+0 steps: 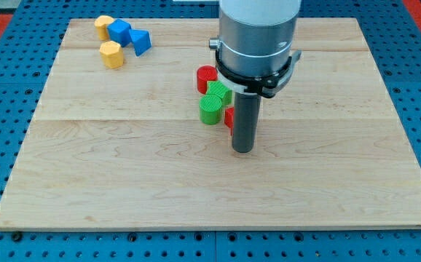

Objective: Slide the arm towards the bottom right side of the board

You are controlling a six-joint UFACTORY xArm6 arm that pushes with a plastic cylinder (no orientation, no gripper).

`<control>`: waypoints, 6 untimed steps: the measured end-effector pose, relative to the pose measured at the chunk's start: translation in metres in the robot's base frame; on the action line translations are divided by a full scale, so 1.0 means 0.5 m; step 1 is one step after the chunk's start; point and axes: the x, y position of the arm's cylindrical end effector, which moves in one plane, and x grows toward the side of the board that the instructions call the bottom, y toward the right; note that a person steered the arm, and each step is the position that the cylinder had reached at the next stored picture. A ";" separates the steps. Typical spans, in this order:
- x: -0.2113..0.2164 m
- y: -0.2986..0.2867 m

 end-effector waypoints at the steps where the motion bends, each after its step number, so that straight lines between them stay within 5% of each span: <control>1: 0.059 0.018; 3: 0.050 0.146; 6: 0.097 0.132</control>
